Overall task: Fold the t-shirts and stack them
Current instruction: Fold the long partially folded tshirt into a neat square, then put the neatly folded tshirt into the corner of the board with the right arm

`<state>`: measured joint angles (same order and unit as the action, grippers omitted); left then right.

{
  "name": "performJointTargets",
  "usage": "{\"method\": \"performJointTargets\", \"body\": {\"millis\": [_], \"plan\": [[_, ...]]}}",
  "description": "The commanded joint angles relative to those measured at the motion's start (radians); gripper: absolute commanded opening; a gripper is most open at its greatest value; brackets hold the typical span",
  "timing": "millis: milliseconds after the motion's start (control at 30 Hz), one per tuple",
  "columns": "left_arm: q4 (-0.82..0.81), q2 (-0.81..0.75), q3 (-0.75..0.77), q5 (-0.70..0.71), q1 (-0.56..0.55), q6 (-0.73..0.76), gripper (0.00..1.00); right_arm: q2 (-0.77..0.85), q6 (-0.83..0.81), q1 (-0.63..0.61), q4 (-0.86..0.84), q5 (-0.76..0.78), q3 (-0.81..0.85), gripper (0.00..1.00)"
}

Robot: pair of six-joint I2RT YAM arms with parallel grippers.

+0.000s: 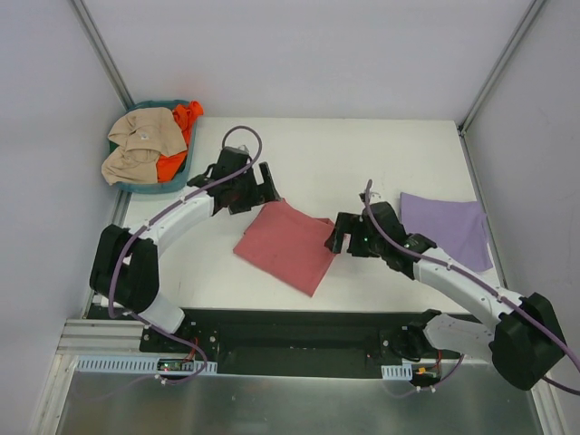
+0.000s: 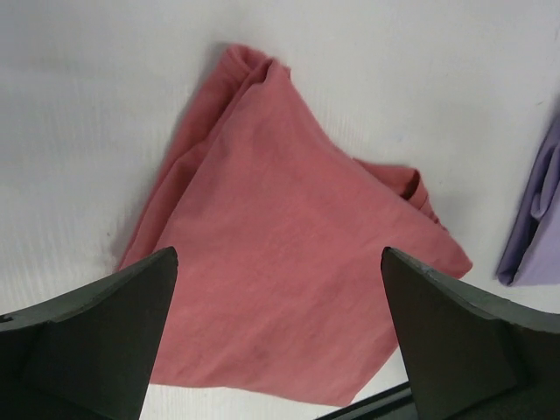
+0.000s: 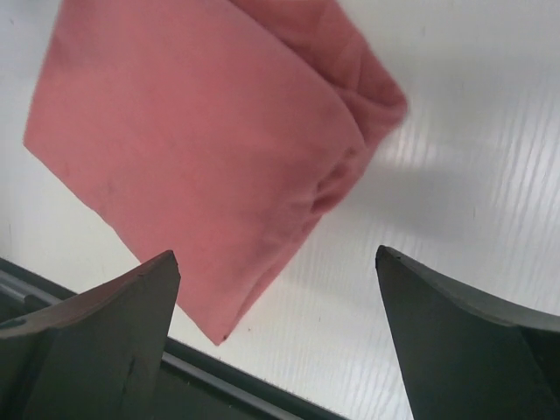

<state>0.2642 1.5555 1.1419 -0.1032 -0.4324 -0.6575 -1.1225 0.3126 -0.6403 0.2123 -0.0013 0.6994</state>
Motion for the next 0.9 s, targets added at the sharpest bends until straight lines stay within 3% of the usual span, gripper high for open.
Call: {"method": "performJointTargets", "body": {"millis": [0, 233, 333, 533, 867], "plan": [[-0.011, -0.113, -0.095, -0.033, -0.009, 0.018, 0.99, 0.05, 0.262, -0.01, -0.149, -0.11, -0.138, 0.96], [-0.025, -0.359, -0.393, 0.157, -0.011, -0.117, 0.99, -0.008, 0.469, -0.09, -0.293, -0.005, -0.216, 0.96], [-0.028, -0.443, -0.441, 0.212, -0.009, -0.129, 0.99, -0.066, 0.532, -0.113, -0.31, 0.064, -0.209, 0.99], [-0.029, -0.538, -0.479, 0.257, -0.009, -0.139, 0.99, -0.193, 0.611, -0.183, -0.301, 0.121, -0.167, 0.88], [-0.025, -0.557, -0.492, 0.237, -0.008, -0.143, 0.99, -0.419, 0.703, -0.234, -0.243, 0.187, -0.081, 0.64]]}}
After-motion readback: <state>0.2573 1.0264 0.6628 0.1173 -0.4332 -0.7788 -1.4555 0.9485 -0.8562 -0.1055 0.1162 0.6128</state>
